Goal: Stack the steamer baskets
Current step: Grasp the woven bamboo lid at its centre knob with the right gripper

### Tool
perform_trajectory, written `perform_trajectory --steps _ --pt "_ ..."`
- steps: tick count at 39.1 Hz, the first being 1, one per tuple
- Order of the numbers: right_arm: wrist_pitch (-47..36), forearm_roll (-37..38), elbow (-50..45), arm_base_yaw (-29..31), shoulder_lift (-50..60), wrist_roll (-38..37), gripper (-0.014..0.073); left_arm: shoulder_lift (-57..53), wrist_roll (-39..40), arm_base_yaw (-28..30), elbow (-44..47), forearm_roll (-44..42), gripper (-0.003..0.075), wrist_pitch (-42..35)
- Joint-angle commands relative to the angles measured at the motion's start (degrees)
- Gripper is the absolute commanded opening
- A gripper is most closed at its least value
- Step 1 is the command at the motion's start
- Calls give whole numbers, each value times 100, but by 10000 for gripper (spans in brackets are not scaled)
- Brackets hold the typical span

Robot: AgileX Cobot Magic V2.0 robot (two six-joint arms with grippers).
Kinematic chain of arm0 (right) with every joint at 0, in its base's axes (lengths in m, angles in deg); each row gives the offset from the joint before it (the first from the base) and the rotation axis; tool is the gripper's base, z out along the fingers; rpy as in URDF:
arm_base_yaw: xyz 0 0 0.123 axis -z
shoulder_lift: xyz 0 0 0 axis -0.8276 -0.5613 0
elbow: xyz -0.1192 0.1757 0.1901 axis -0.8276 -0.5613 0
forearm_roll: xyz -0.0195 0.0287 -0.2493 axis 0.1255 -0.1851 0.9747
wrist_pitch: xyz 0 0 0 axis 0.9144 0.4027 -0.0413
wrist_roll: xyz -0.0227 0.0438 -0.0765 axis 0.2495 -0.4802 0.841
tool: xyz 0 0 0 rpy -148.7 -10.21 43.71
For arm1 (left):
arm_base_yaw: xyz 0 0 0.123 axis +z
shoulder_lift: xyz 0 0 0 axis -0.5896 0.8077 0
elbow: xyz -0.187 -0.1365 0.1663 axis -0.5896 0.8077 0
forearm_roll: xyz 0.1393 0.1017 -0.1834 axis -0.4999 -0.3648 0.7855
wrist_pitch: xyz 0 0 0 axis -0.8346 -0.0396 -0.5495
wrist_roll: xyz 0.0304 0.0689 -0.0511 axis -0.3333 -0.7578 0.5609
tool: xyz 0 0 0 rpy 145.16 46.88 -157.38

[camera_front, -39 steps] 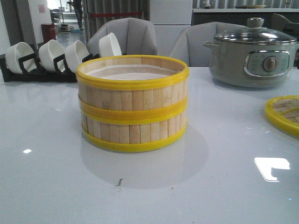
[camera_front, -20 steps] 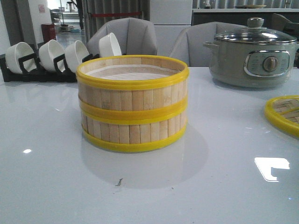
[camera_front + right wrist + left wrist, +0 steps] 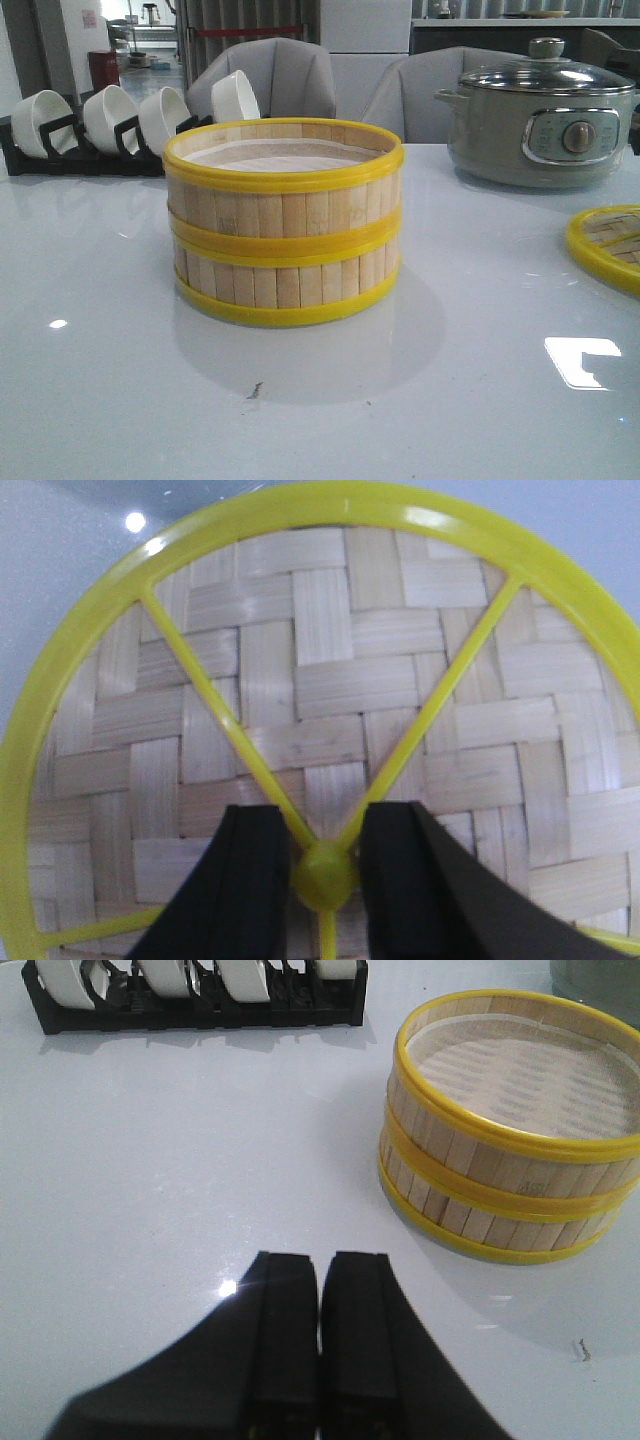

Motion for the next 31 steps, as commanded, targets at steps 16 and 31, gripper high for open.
perform_trajectory --steps 16,31 --pt "66 -53 194 -85 381 31 27 24 72 -1 -165 65 85 -510" --pt "839 -64 1106 -777 937 31 27 24 72 -1 -165 65 85 -510"
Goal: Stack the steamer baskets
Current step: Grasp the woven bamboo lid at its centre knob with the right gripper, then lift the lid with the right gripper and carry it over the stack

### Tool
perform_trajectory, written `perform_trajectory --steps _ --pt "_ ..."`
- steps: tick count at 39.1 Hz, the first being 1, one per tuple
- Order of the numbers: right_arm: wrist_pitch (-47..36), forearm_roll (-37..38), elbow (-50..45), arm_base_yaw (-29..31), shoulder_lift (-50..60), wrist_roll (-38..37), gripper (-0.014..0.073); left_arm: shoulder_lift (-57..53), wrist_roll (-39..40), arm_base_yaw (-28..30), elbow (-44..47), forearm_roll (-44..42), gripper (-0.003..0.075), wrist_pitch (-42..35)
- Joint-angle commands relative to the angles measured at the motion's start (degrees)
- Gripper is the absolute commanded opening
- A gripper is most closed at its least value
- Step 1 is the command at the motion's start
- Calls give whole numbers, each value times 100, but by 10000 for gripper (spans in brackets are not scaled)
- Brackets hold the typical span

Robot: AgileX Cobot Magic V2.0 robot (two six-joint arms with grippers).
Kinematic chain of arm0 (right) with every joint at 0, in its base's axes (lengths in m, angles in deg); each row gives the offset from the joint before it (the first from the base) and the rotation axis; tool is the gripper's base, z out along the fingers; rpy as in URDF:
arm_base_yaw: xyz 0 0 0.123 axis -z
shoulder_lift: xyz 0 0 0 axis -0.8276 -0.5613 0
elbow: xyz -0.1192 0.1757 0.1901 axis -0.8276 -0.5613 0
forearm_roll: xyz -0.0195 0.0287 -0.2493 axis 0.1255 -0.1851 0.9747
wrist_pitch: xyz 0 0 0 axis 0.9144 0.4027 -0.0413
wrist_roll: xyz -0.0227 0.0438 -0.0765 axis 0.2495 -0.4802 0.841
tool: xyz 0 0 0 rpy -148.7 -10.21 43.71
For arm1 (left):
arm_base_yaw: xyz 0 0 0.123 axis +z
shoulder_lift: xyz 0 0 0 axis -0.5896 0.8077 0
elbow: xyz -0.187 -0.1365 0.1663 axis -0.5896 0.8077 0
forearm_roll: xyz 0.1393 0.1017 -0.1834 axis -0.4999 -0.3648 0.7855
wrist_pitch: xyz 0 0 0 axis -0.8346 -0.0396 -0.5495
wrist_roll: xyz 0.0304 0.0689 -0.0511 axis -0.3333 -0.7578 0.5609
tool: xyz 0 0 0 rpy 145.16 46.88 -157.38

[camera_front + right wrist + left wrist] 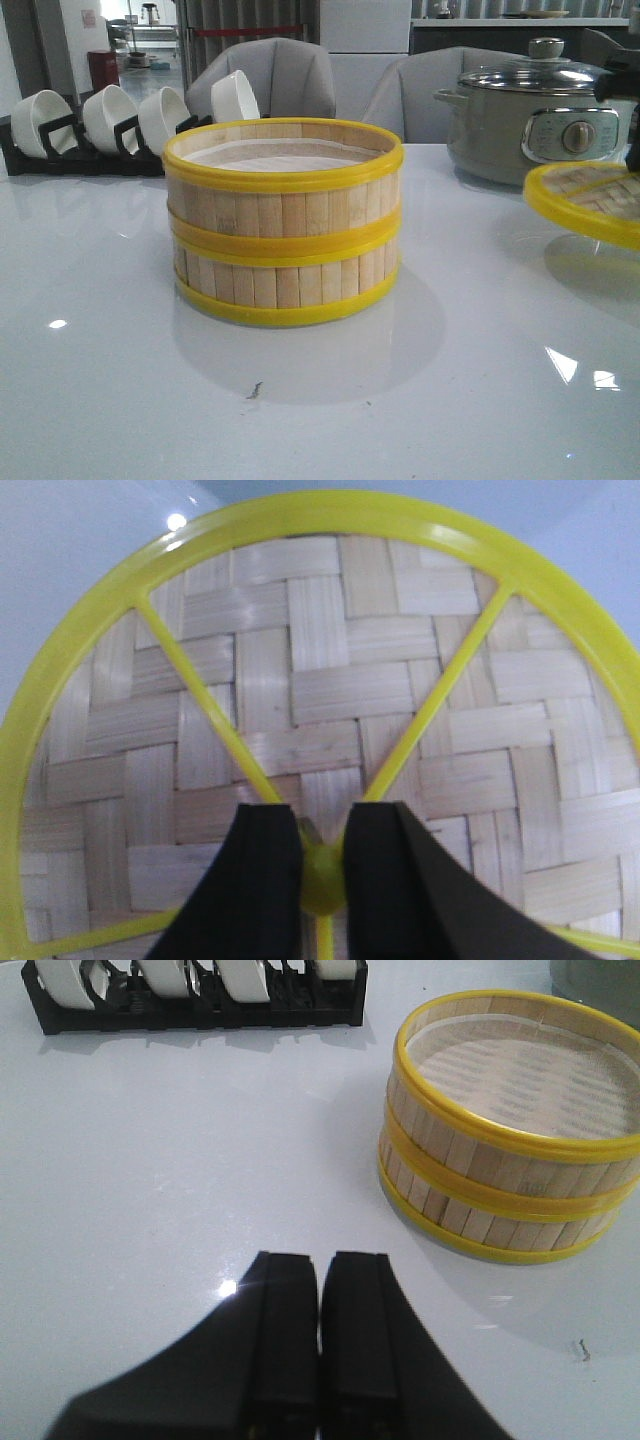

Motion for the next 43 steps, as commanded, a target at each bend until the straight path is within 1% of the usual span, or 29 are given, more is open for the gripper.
perform_trajectory --steps 1,5,8,12,17,22,31,35,43 --pt "186 -64 606 -213 496 31 27 24 72 -1 -165 65 85 -510" --pt "598 -121 1185 -490 516 31 27 24 72 -1 -165 65 85 -510" --pt "973 -167 1676 -798 516 31 27 24 72 -1 -165 65 85 -510" --pt "1256 -205 2239 -1232 516 31 27 24 72 -1 -165 65 85 -510" --pt "1283 -295 2702 -1816 516 31 27 24 72 -1 -165 65 85 -510" --pt "1257 -309 3022 -2596 425 31 27 24 72 -1 -165 65 85 -510" --pt "1300 -309 3316 -3488 -38 35 27 24 72 -1 -165 65 85 -510" --pt "1324 -309 3402 -3691 -237 35 27 24 72 -1 -165 65 85 -510" --pt "1276 -303 3408 -3760 -487 35 27 24 72 -1 -165 65 85 -510"
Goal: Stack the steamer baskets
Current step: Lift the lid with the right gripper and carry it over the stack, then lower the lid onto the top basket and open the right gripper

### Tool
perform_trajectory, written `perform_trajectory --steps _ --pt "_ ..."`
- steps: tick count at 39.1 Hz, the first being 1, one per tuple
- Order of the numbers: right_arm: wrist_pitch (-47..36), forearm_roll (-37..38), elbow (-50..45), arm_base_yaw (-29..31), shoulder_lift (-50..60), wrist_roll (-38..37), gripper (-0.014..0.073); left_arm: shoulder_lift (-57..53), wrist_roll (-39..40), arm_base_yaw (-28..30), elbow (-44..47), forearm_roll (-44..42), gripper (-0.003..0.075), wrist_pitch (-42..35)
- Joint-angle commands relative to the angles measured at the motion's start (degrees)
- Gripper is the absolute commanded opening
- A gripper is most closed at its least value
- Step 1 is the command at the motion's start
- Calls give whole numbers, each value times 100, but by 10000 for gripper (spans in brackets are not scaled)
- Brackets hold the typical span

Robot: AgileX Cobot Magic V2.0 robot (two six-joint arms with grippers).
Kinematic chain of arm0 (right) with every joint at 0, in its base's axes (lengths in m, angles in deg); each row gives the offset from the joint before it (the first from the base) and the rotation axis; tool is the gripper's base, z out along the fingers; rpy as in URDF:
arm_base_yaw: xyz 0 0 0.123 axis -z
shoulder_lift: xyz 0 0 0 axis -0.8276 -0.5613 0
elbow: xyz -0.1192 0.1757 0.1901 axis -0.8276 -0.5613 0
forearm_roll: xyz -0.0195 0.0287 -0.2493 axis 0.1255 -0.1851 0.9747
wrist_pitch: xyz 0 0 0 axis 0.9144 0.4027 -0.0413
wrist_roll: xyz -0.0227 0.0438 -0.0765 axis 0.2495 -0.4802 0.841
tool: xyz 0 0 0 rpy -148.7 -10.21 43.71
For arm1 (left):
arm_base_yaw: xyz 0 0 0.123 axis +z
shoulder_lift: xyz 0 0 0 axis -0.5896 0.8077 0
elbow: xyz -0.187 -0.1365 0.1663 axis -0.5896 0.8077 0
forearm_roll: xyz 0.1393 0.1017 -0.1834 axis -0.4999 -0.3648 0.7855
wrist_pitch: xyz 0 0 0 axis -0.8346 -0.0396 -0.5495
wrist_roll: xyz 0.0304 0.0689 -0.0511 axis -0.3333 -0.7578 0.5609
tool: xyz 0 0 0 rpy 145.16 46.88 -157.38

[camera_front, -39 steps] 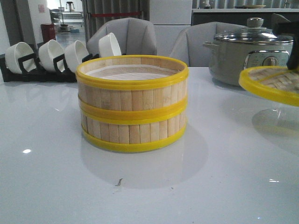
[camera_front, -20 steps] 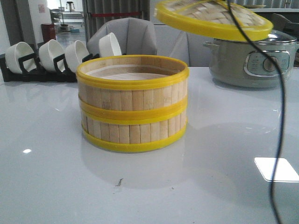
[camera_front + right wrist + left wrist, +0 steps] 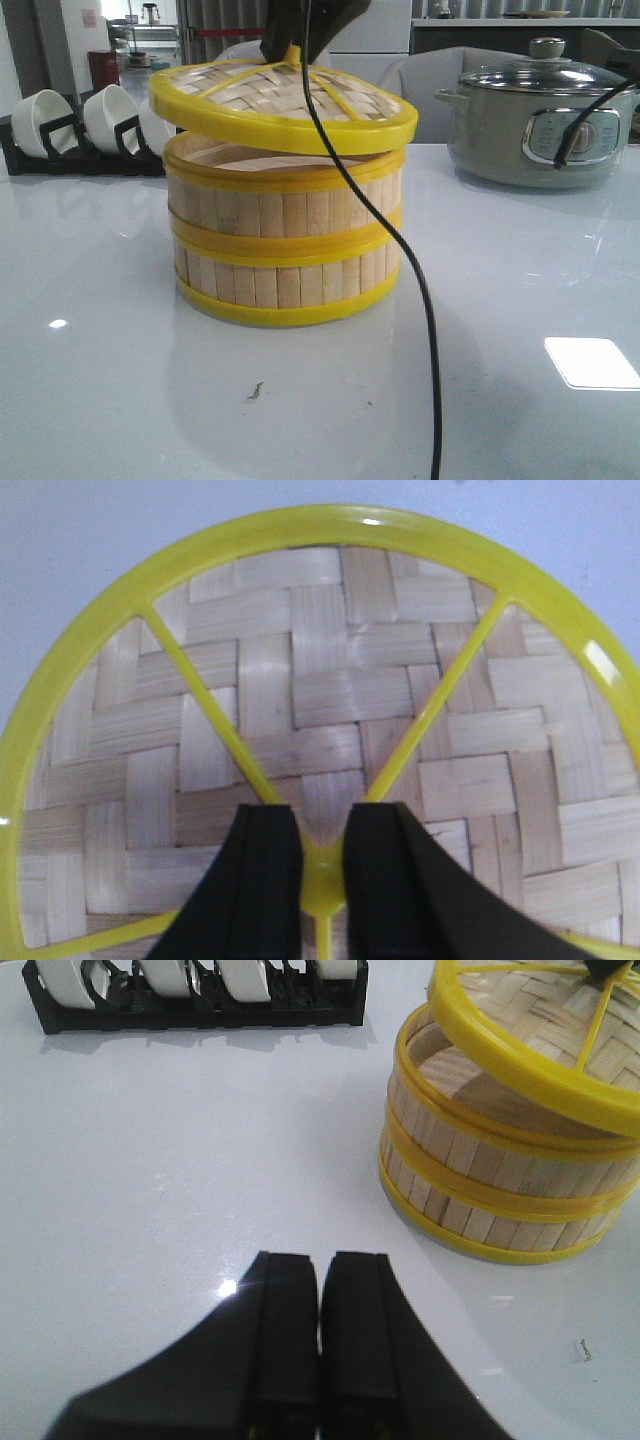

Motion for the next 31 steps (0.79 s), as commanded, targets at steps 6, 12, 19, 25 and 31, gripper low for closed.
perform_trajectory --steps 6,12,19,25,31 --pt "-512 -46 222 -1 203 35 27 24 72 -1 -165 65 85 -510" --pt "-648 -46 279 -1 94 35 27 24 72 -1 -165 65 85 -510" --pt "-528 -46 584 -1 -120 35 27 24 72 -1 -165 65 85 -510" --pt "-413 -46 706 -1 -217 35 27 24 72 -1 -165 65 85 -510" --pt "-406 -46 706 -1 -219 35 27 24 72 -1 -165 65 85 -510"
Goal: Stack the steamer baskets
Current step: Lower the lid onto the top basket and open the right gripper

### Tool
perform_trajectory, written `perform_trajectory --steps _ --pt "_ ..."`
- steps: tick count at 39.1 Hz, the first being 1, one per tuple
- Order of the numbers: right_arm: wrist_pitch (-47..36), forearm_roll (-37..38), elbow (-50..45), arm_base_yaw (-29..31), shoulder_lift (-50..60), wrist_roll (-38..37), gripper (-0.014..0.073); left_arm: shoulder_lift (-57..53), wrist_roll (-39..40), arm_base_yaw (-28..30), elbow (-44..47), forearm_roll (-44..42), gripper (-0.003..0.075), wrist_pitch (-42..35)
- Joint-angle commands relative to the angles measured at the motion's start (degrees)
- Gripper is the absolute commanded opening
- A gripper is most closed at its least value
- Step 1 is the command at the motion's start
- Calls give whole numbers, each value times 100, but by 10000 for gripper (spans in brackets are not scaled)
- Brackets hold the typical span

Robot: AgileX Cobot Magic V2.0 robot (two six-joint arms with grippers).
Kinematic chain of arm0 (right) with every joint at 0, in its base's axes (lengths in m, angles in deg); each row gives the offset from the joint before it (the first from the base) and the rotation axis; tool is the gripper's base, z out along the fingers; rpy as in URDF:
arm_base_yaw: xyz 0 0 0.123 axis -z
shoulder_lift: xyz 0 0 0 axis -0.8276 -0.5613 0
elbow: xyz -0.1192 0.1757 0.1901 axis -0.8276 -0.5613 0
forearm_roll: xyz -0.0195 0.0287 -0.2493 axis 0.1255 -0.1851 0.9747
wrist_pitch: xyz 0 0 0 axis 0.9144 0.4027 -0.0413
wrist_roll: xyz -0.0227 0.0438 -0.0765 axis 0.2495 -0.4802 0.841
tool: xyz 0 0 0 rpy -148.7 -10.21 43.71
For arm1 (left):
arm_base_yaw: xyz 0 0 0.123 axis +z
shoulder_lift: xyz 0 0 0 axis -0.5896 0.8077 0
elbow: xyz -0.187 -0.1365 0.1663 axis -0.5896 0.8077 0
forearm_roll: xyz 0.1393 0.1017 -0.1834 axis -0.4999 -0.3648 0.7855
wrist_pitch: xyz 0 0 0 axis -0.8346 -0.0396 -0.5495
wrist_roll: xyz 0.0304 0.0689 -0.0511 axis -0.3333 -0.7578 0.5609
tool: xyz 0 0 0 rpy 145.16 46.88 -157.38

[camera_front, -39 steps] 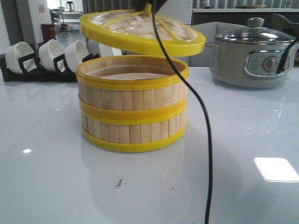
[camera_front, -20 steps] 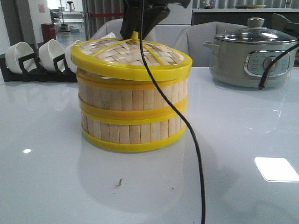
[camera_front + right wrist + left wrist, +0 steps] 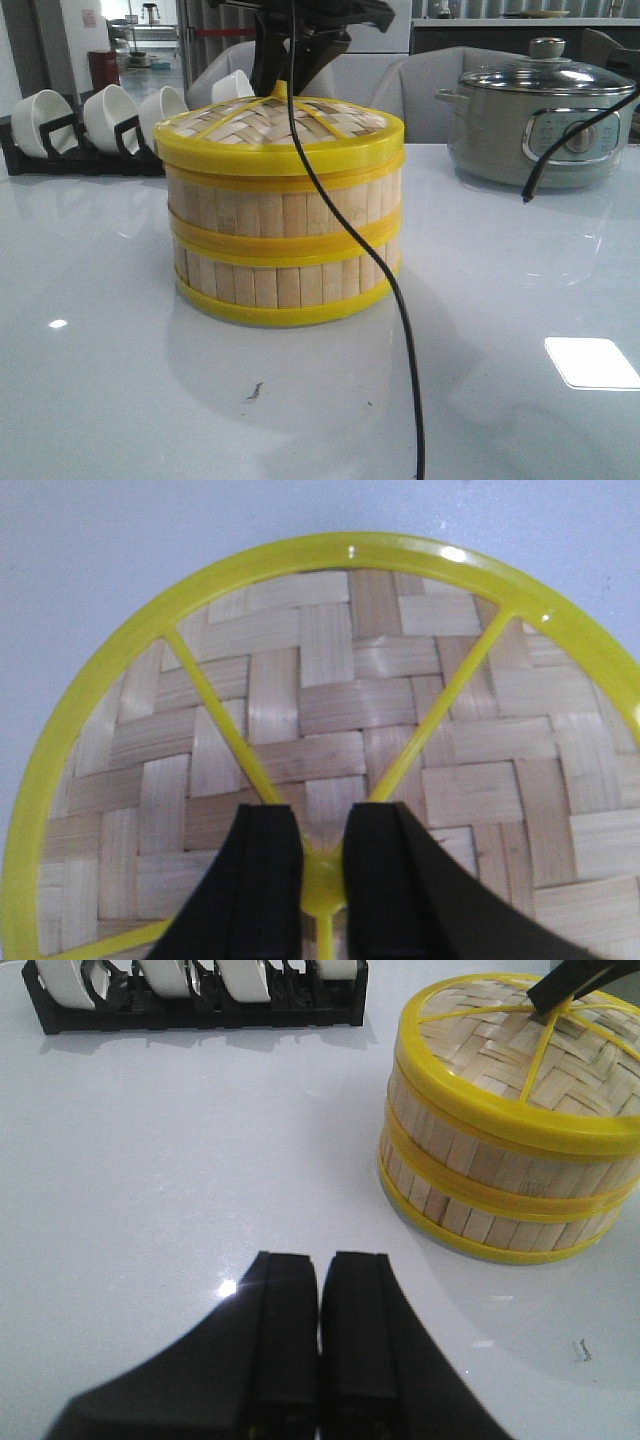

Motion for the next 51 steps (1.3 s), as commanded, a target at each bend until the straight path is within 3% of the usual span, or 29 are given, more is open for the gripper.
perform_trajectory --steps 1,51 --pt "-260 -56 234 14 388 35 27 24 72 -1 -165 65 85 -510" --pt "-302 132 234 24 364 35 29 24 72 -1 -165 65 85 -510"
